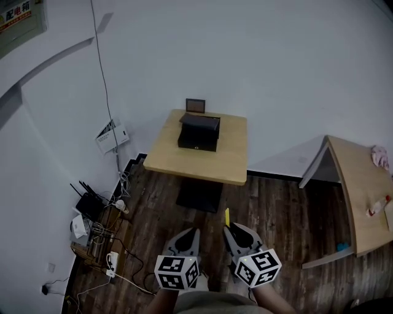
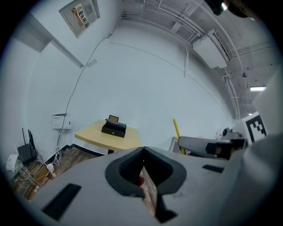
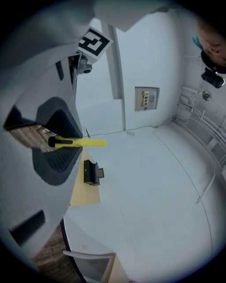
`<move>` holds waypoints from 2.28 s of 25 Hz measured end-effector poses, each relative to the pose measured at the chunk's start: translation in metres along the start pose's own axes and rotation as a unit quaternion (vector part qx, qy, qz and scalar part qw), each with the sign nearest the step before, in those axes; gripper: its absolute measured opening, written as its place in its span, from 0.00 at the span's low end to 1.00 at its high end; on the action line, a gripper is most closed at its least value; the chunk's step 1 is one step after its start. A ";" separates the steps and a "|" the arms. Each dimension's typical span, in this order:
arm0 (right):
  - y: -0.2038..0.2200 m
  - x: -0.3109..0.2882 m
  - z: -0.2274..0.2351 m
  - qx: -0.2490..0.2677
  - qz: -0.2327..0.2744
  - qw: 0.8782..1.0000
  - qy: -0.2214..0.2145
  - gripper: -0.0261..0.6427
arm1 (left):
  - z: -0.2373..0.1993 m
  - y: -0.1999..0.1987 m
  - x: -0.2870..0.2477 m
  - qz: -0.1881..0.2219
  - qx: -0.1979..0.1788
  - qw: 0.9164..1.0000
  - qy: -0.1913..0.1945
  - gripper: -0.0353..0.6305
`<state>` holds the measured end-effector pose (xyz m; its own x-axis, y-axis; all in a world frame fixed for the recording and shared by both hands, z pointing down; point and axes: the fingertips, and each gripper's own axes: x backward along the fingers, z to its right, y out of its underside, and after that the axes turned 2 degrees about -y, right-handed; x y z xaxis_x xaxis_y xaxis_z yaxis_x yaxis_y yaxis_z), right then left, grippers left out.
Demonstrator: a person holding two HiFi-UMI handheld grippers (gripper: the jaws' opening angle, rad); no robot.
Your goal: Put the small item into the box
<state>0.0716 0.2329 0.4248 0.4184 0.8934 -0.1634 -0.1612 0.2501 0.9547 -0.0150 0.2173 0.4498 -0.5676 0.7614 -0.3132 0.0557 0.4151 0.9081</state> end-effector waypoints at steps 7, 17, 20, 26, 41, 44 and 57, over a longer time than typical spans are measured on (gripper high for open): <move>-0.015 -0.063 0.023 0.003 -0.002 1.000 0.008 0.12 | -0.036 -0.026 -0.051 0.000 0.005 1.000 0.015 0.06; -0.056 -0.168 0.047 0.001 0.002 1.000 0.012 0.12 | -0.101 -0.075 -0.130 -0.021 0.005 0.999 0.030 0.06; -0.066 -0.198 0.056 0.002 0.009 1.000 0.017 0.12 | -0.119 -0.088 -0.154 -0.021 0.002 0.999 0.036 0.06; -0.077 -0.248 0.073 0.001 0.014 1.000 0.028 0.12 | -0.154 -0.107 -0.194 -0.022 0.002 0.999 0.043 0.06; -0.102 -0.332 0.137 0.027 -0.002 0.999 0.041 0.12 | -0.198 -0.125 -0.270 -0.034 0.022 0.999 0.036 0.06; -0.110 -0.351 0.159 0.031 -0.004 0.999 0.032 0.12 | -0.203 -0.128 -0.294 -0.038 0.027 0.999 0.024 0.06; -0.124 -0.446 0.234 0.042 -0.063 0.996 -0.036 0.12 | -0.235 -0.165 -0.380 -0.031 0.079 0.995 -0.054 0.06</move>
<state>0.1142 -0.2845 0.4372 0.4948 0.8266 -0.2681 -0.0299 0.3245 0.9454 -0.0019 -0.2572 0.4845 -0.4828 0.7778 -0.4024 0.1574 0.5290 0.8339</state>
